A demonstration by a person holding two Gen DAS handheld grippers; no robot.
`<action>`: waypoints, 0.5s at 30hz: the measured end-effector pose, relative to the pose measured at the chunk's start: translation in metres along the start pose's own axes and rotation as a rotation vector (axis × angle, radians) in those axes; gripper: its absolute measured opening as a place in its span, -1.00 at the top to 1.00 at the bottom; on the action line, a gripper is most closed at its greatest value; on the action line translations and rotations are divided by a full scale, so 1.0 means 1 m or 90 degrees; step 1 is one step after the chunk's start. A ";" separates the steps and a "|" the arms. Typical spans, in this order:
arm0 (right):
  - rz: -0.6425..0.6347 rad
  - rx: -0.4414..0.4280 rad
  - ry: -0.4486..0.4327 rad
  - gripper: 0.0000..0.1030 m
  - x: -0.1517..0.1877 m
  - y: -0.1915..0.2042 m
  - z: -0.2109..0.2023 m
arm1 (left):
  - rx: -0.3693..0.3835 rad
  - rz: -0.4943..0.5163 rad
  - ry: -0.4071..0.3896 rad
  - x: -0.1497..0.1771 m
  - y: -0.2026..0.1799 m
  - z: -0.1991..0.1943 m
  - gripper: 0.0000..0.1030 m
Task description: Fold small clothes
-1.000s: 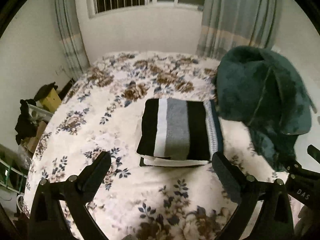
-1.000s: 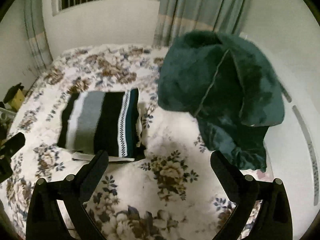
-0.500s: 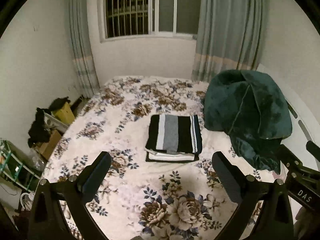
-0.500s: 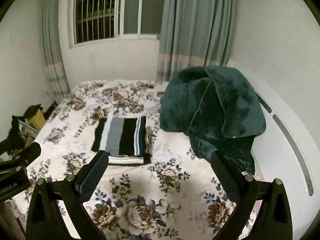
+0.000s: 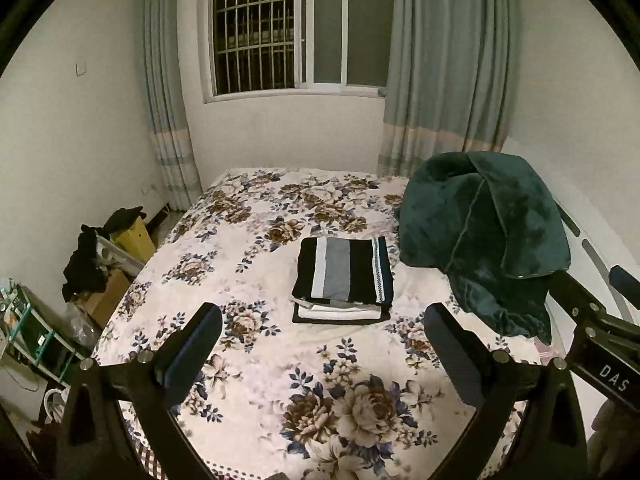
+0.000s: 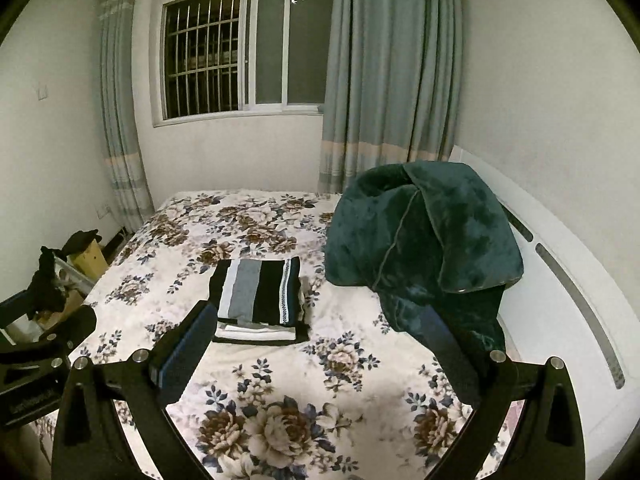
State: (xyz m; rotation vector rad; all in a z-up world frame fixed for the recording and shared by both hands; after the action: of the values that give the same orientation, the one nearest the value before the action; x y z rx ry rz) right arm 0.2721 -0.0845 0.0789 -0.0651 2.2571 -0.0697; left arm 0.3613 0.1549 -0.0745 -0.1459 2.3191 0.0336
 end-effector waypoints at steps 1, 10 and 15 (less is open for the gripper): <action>-0.001 0.002 -0.001 -1.00 0.001 0.000 0.000 | 0.001 0.000 -0.003 0.000 0.000 -0.003 -1.00; -0.003 -0.005 0.003 -1.00 0.007 0.000 -0.009 | -0.015 -0.010 -0.017 0.003 0.003 -0.012 -1.00; -0.004 -0.010 0.009 -1.00 0.010 -0.001 -0.010 | -0.017 -0.010 -0.021 0.004 0.003 -0.015 -1.00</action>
State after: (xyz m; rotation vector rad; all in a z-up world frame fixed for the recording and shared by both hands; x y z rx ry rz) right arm 0.2582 -0.0854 0.0770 -0.0797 2.2721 -0.0565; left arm 0.3471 0.1560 -0.0673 -0.1752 2.2845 0.0591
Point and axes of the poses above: each gripper's, at about its wrist camera, not at the fingertips, and z roughly the way its jaws point, y to its left, x to its underside, the point moved 9 cm from there along z, roughly the way its jaws point, and after that the axes turned 5 degrees about y, right-handed, at the moved point
